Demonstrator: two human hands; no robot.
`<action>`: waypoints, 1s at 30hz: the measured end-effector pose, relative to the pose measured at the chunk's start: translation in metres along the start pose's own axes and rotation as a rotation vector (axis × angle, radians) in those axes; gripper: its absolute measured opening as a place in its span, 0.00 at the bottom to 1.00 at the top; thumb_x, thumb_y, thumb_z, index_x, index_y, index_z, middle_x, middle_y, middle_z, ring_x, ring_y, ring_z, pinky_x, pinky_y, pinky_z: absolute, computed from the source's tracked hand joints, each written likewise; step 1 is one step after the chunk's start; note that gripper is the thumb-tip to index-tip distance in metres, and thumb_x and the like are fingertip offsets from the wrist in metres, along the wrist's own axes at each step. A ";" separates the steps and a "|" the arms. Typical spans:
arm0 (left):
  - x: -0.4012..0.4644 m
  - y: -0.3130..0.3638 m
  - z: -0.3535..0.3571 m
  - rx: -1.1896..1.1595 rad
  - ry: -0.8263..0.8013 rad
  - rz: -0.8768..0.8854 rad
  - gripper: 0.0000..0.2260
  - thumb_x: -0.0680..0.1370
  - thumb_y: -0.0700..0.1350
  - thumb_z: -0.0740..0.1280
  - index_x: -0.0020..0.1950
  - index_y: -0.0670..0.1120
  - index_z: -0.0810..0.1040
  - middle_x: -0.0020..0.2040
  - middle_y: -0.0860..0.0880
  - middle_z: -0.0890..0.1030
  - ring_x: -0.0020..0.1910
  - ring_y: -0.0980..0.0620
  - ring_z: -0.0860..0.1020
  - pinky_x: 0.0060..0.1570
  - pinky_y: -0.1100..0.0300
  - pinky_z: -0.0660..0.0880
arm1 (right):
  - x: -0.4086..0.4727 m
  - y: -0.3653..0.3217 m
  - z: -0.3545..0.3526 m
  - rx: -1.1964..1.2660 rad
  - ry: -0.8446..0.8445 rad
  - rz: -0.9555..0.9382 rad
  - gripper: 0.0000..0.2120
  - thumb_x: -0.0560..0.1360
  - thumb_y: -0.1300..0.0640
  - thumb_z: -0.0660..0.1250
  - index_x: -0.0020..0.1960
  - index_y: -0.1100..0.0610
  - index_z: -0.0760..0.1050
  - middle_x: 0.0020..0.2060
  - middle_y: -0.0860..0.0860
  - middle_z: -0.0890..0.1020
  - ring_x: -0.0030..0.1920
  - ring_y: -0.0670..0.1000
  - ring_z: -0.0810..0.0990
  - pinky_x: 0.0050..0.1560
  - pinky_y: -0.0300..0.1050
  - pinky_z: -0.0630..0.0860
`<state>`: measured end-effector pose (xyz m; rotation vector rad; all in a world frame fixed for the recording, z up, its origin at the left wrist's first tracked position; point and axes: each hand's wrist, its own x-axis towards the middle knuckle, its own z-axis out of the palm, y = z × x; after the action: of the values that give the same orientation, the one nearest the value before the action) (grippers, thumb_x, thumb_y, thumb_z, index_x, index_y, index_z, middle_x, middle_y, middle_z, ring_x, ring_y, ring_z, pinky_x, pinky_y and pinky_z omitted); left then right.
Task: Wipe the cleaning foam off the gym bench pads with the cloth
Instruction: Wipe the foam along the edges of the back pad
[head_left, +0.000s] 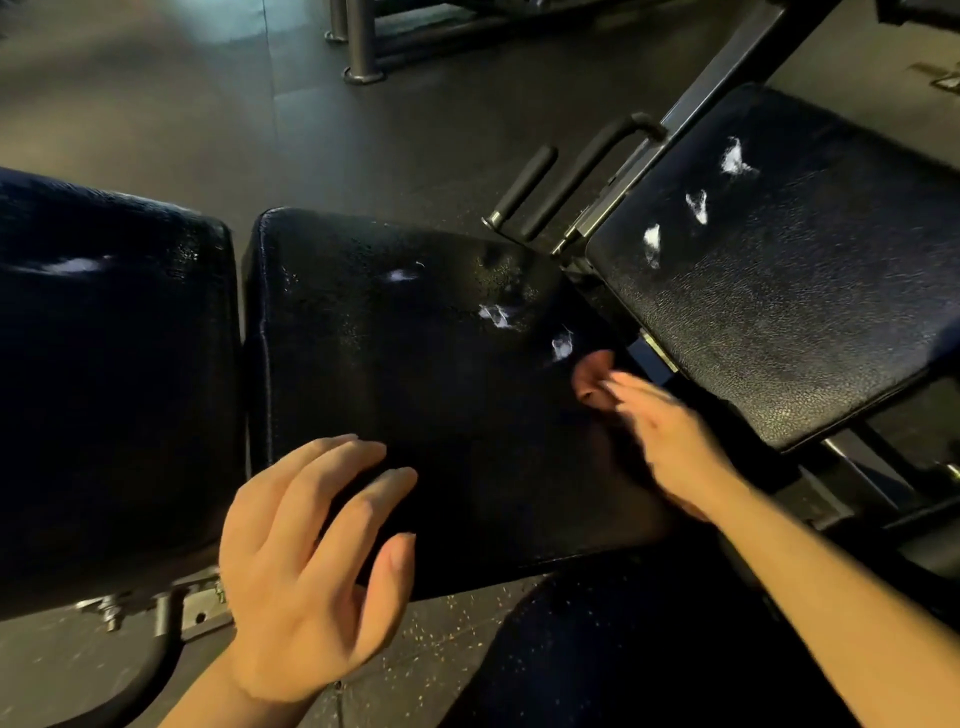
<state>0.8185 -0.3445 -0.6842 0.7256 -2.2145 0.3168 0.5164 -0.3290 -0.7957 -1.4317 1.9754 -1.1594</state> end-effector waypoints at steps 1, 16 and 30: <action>0.001 -0.001 0.000 -0.006 0.001 0.007 0.20 0.81 0.50 0.53 0.51 0.42 0.82 0.49 0.42 0.82 0.54 0.45 0.77 0.59 0.60 0.67 | 0.005 0.021 -0.009 -0.061 0.028 0.103 0.16 0.80 0.64 0.57 0.66 0.63 0.73 0.66 0.53 0.73 0.69 0.57 0.70 0.66 0.34 0.61; 0.004 -0.005 0.001 -0.191 0.065 -0.002 0.24 0.82 0.57 0.49 0.76 0.50 0.60 0.69 0.41 0.70 0.73 0.42 0.65 0.71 0.47 0.61 | -0.041 -0.182 0.077 -0.074 -0.342 -0.568 0.18 0.76 0.62 0.62 0.64 0.67 0.73 0.64 0.63 0.74 0.67 0.54 0.67 0.69 0.31 0.51; -0.009 -0.015 -0.087 -0.021 -0.013 -0.217 0.10 0.77 0.43 0.65 0.52 0.39 0.82 0.58 0.42 0.73 0.55 0.43 0.74 0.49 0.47 0.74 | -0.046 -0.037 0.003 -0.214 0.145 0.327 0.16 0.81 0.62 0.57 0.66 0.61 0.74 0.64 0.58 0.76 0.64 0.59 0.73 0.61 0.46 0.68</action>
<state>0.8848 -0.3154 -0.6325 0.9489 -2.1235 0.1801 0.5565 -0.2923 -0.7726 -1.0853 2.3863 -0.9512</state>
